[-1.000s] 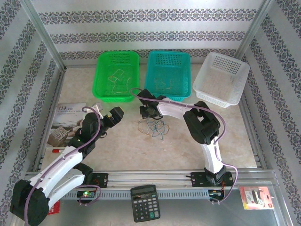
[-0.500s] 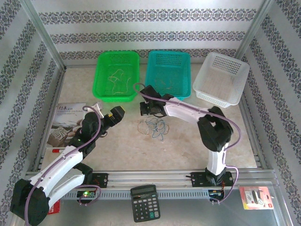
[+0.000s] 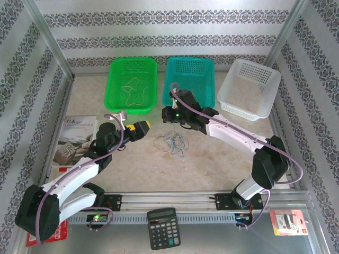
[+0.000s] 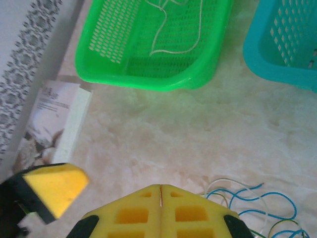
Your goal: Untangle the cables
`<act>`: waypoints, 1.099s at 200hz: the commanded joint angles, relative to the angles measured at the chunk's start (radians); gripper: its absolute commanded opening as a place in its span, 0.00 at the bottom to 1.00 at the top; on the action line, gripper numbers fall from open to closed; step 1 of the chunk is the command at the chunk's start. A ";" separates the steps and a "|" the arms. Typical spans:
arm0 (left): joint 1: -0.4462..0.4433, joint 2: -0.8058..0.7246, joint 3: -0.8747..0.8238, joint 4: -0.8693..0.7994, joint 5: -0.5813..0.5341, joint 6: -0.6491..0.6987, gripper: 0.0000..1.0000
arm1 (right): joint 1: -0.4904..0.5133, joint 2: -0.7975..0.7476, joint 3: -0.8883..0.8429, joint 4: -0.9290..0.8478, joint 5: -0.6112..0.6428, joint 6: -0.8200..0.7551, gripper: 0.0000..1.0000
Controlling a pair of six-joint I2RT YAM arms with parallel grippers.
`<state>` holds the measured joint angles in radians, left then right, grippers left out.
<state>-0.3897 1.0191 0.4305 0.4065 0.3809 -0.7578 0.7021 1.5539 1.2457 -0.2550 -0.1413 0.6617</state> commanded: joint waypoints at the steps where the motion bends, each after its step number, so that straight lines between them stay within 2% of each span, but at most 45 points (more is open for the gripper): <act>1: 0.011 0.048 0.034 0.103 0.119 0.089 0.94 | -0.008 -0.062 -0.018 0.064 -0.040 0.054 0.00; 111: -0.095 0.428 0.187 0.370 0.293 0.104 0.89 | -0.009 -0.144 -0.064 0.093 -0.044 0.085 0.00; 188: -0.153 0.576 0.256 0.446 0.264 0.097 0.86 | -0.009 -0.206 -0.086 0.130 -0.058 0.127 0.00; 205: -0.156 0.613 0.281 0.467 0.265 0.085 0.80 | -0.009 -0.229 -0.089 0.149 -0.067 0.150 0.00; 220: -0.160 0.647 0.299 0.502 0.274 0.062 0.71 | -0.010 -0.247 -0.086 0.166 -0.077 0.168 0.00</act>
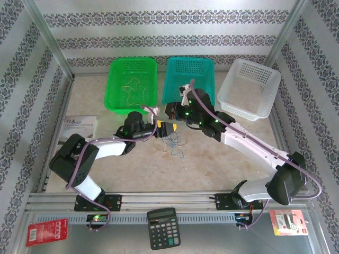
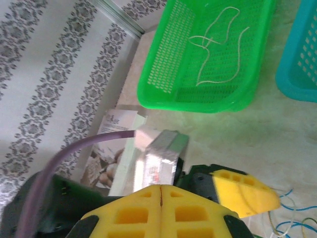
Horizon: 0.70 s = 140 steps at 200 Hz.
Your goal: Untangle the cables
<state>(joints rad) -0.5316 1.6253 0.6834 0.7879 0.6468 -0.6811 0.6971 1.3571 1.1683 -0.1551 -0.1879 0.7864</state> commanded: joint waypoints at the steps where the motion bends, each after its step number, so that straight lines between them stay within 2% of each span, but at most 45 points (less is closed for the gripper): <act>1: -0.019 0.043 0.046 0.122 0.009 -0.017 0.70 | -0.004 -0.052 -0.009 0.067 -0.031 0.045 0.00; 41: -0.020 0.099 0.058 0.216 0.036 -0.078 0.31 | -0.007 -0.095 0.031 0.092 -0.043 0.074 0.00; 50: -0.019 0.101 0.053 0.225 0.039 -0.086 0.26 | -0.011 -0.101 0.048 0.094 -0.047 0.075 0.00; 140: -0.019 0.079 -0.011 0.258 0.034 -0.110 0.24 | -0.065 -0.080 0.275 0.107 -0.108 0.086 0.00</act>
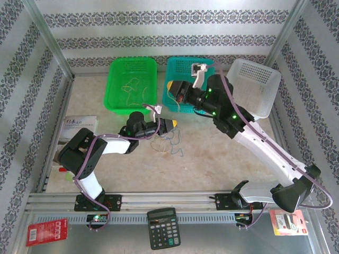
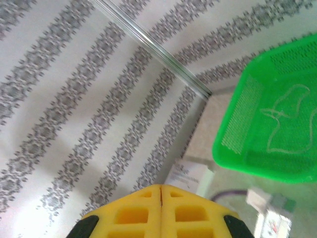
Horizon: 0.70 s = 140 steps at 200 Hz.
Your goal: Untangle the cables
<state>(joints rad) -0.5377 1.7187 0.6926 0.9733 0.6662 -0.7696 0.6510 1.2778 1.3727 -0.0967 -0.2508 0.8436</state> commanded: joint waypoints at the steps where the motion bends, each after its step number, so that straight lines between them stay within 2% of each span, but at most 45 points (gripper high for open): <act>1: -0.013 -0.014 -0.021 0.073 0.015 -0.021 0.24 | -0.019 0.000 0.072 0.050 -0.047 0.031 0.00; 49: -0.013 -0.011 -0.032 0.083 0.015 -0.027 0.22 | -0.049 0.026 0.168 0.054 -0.073 0.030 0.00; 103: -0.013 -0.025 -0.030 0.085 0.020 -0.038 0.19 | -0.134 0.027 0.140 0.052 -0.080 0.034 0.00; 140: -0.013 -0.059 -0.029 0.085 0.016 -0.057 0.26 | -0.231 0.076 0.148 0.035 -0.094 0.017 0.00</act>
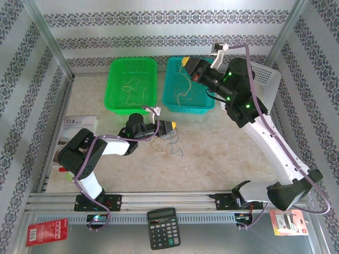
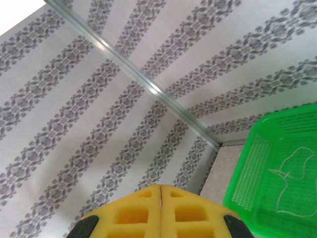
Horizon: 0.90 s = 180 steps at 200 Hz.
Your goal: Untangle the cables
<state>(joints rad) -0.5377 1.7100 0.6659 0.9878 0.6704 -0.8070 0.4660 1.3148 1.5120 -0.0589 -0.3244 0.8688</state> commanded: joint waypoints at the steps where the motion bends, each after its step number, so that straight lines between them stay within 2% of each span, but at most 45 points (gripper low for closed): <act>1: -0.013 -0.051 -0.002 0.071 0.013 -0.021 0.27 | -0.048 0.042 0.009 -0.002 -0.020 -0.008 0.00; 40: -0.014 -0.106 -0.005 0.039 -0.009 -0.026 0.41 | -0.130 0.163 0.062 -0.024 -0.021 -0.063 0.00; 96: -0.012 -0.218 0.015 -0.124 -0.066 0.007 0.65 | -0.201 0.439 0.174 -0.039 0.004 -0.159 0.00; 150: -0.010 -0.324 0.039 -0.306 -0.122 0.061 0.84 | -0.256 0.784 0.449 -0.134 -0.054 -0.171 0.00; 161: -0.011 -0.337 0.042 -0.328 -0.125 0.063 0.87 | -0.261 0.856 0.529 -0.192 -0.070 -0.179 0.10; 173: -0.010 -0.350 0.042 -0.340 -0.129 0.065 0.90 | -0.263 0.903 0.598 -0.251 -0.074 -0.204 0.30; 180: -0.010 -0.357 0.040 -0.347 -0.132 0.064 0.93 | -0.266 0.924 0.631 -0.281 -0.075 -0.219 0.38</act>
<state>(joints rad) -0.5377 1.3911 0.6804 0.7136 0.5617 -0.7738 0.2108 2.1784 2.0140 -0.2127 -0.3599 0.7074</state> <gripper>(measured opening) 0.895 0.249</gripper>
